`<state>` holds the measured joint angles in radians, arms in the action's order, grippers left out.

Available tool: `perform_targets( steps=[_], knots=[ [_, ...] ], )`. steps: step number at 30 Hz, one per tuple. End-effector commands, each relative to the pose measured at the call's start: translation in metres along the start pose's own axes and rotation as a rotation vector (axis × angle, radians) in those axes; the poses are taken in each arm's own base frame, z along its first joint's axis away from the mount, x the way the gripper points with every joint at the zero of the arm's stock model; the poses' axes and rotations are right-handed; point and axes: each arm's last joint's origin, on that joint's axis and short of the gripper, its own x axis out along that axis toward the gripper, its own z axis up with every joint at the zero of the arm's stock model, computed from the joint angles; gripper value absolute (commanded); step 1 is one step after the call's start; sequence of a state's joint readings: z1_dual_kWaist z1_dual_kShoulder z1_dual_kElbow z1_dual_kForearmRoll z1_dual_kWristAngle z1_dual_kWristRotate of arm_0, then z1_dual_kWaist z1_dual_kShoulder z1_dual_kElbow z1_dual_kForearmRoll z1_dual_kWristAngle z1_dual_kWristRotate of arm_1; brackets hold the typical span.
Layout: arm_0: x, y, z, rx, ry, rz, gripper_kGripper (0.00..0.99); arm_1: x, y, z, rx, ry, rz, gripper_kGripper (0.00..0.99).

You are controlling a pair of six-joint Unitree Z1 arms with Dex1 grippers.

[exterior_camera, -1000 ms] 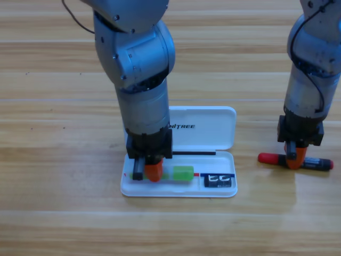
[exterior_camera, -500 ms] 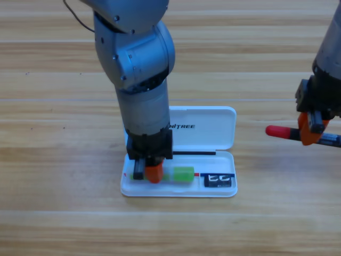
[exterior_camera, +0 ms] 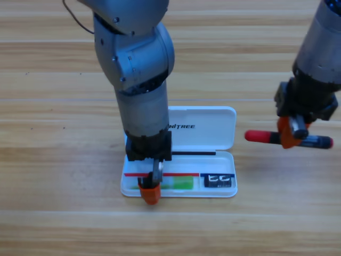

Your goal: Clean up eraser and pencils

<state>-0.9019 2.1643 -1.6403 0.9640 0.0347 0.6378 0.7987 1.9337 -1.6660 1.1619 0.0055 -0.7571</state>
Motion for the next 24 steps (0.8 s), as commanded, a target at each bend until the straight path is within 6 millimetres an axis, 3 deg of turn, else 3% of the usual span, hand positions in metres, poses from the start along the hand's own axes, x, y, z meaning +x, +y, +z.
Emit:
perform_targets(
  steps=[1,13,24],
  knots=[
    [-0.006,-0.012,-0.007,0.016,0.005,-0.018,0.99,0.021,0.008,0.035,-0.082,0.014,0.042,0.0],
    [-0.095,0.01,-0.085,-0.113,-0.091,0.073,0.99,0.059,-0.002,0.089,-0.137,0.028,0.045,0.0],
    [-0.12,0.015,-0.143,-0.213,-0.164,0.085,0.99,0.096,-0.015,0.124,-0.155,0.029,0.031,0.0]
  ],
)
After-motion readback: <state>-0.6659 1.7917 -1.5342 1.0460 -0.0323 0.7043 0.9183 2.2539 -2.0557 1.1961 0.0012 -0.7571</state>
